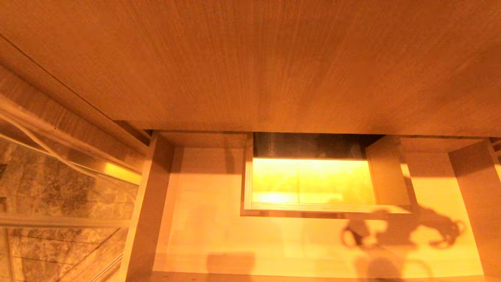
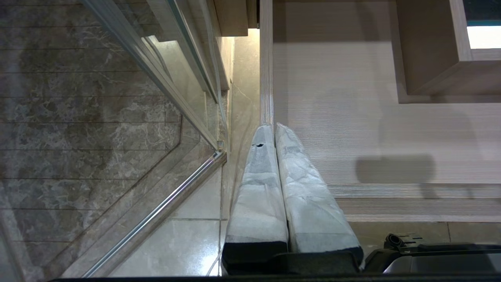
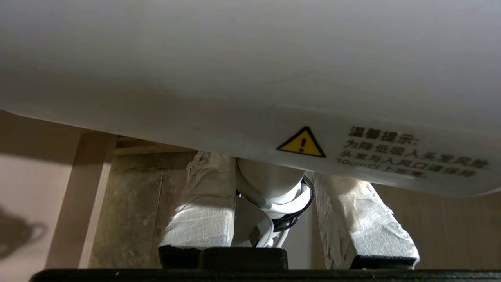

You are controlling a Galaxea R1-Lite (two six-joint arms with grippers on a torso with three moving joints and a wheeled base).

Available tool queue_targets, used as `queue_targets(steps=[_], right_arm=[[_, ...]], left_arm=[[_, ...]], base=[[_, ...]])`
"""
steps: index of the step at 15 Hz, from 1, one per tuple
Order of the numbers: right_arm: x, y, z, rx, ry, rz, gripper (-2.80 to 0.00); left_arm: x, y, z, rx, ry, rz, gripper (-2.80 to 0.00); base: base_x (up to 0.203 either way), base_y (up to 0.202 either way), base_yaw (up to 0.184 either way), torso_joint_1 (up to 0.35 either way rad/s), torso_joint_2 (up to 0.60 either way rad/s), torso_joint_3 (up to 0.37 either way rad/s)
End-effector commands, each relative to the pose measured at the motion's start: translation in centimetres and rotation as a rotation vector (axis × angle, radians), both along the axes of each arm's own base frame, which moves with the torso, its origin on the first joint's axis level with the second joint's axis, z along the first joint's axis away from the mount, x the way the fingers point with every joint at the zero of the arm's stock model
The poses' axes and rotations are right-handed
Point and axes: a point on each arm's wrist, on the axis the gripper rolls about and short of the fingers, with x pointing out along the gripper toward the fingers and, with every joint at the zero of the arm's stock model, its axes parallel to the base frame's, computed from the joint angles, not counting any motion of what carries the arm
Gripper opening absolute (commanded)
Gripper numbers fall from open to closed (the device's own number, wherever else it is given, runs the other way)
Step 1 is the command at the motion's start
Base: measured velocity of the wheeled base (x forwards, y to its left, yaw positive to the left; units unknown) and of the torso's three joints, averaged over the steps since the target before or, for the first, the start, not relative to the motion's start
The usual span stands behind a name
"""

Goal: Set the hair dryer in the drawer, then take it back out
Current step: Place it on the countertop

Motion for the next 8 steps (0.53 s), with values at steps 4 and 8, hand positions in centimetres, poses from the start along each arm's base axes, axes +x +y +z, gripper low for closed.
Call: queue_targets(steps=[4,8], right_arm=[[-0.35,0.24,0.32,0.08,-0.077,0.021,-2.8],[-0.64,0.47,0.86,0.069,-0.101,0.013,-2.8]], left_arm=[[0.01,0.0,-0.04,0.0,0.001,0.0,-2.8],[0.01,0.0,-0.04,0.0,0.001,0.0,-2.8]], base=[[0.0,0.0,0.0,0.0,0.0,0.0],[0.0,0.0,0.0,0.0,0.0,0.0]])
